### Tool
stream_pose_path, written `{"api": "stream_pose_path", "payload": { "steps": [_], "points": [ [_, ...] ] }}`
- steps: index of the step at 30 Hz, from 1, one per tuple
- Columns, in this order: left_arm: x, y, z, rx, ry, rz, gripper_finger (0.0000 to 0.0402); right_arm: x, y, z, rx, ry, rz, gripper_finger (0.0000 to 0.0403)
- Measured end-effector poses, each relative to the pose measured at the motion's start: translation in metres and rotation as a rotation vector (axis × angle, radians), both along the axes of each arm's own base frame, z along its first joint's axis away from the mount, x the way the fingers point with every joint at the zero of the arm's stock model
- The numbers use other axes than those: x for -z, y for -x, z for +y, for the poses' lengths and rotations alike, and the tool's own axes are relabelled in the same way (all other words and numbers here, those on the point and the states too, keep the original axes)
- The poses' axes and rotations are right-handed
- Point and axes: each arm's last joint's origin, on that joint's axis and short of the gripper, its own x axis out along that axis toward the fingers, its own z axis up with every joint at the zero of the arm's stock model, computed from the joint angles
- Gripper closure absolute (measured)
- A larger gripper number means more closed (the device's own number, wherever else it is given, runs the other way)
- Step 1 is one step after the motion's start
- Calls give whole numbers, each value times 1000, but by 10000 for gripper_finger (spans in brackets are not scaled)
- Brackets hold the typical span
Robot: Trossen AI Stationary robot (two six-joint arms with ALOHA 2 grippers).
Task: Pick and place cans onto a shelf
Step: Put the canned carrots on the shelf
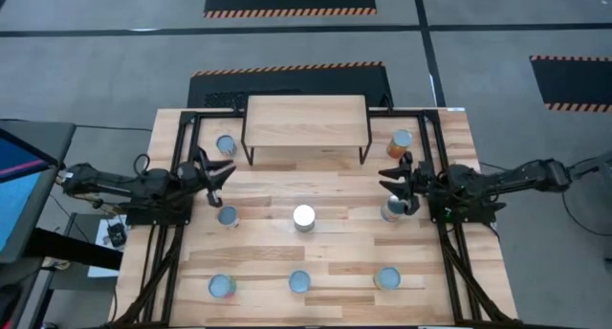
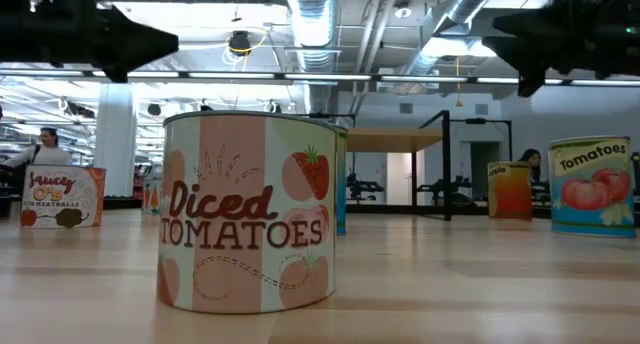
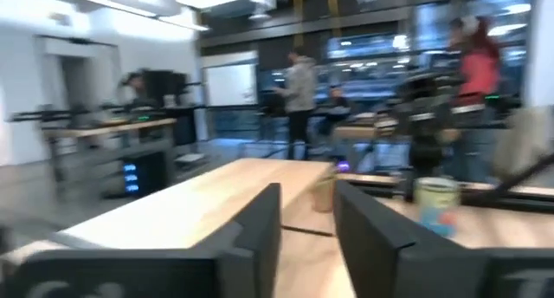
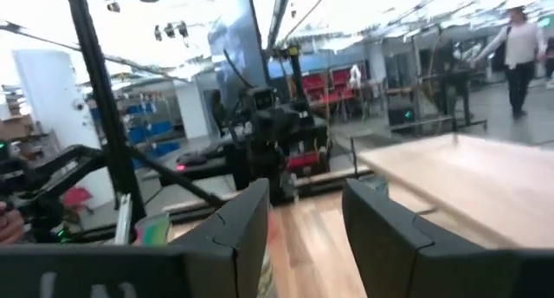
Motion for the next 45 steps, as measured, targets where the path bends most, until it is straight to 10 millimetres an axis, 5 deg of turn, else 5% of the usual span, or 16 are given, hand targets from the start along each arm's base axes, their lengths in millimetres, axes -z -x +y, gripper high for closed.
{"api": "stream_pose_path", "payload": {
  "steps": [7,15,20,34,45],
  "points": [
    [-11,-18,12,-132,35,29,224,-31,-36,1,55,29,94,192],
    [-69,-33,21,-487,68,218,216,-65,-78,-1,255,6,211,193],
    [-87,-26,22,-546,180,312,214,-63,-84,1,242,-57,303,192],
    [-77,-11,45,-678,384,351,114,-57,-82,4,285,-106,340,158],
    [-59,-8,88,-737,553,501,110,-49,-80,-5,340,-157,405,158]
  ]
}}
